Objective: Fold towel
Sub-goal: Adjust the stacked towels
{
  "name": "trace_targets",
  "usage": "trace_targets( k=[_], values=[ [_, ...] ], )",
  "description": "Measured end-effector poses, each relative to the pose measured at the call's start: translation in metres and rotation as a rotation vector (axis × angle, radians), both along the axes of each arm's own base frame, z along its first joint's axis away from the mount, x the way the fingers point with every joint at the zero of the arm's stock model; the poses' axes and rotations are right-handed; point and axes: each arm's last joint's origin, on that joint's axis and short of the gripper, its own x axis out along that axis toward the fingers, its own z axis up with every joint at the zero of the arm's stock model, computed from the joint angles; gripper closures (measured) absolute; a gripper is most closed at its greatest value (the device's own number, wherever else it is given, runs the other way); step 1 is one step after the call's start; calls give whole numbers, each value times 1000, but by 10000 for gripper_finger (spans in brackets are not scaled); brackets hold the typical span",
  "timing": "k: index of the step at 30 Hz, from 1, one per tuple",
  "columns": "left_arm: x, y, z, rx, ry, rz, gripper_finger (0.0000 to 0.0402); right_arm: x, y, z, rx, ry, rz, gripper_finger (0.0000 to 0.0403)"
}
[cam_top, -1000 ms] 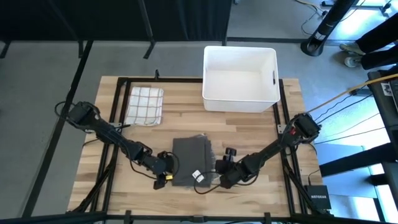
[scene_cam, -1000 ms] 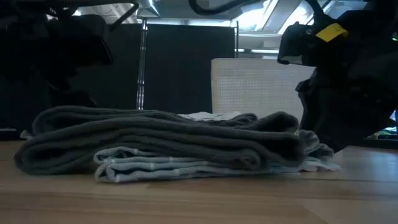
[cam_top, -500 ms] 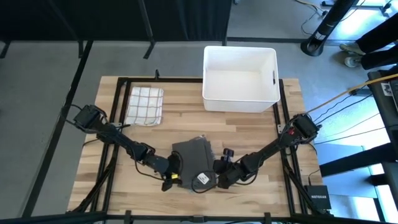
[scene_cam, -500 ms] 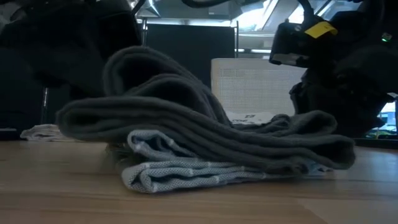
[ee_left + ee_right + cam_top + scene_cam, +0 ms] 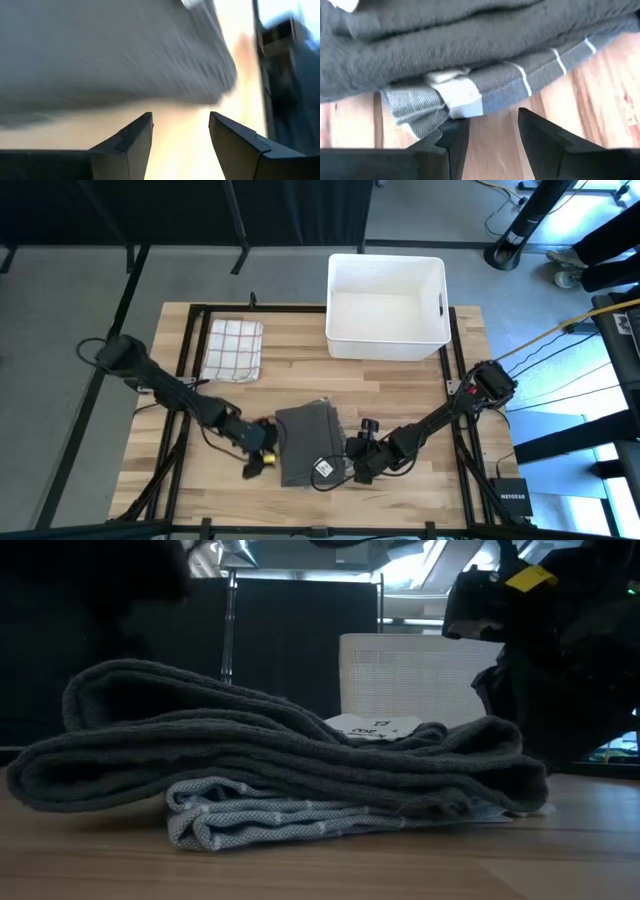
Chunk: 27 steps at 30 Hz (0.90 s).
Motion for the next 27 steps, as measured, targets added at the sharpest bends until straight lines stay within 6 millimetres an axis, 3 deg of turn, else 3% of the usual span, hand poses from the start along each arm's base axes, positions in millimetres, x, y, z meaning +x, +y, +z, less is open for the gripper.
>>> trace_targets(
  k=[4, 8, 18, 27],
  values=[
    [-3, 26, 31, 199, -163, 167, 215, 2, 0, 2, -33, -48, -25, 231],
    [5, 53, 40, 261, -212, 225, 214, 5, -1, 2, -75, -104, -62, 231],
    [27, 115, 2, 201, -29, 210, 178, 7, 0, -1, -81, -114, -63, 231],
    [32, 131, -25, 58, 76, 104, 176, 7, 0, -1, -91, -118, -50, 231]
  ],
)
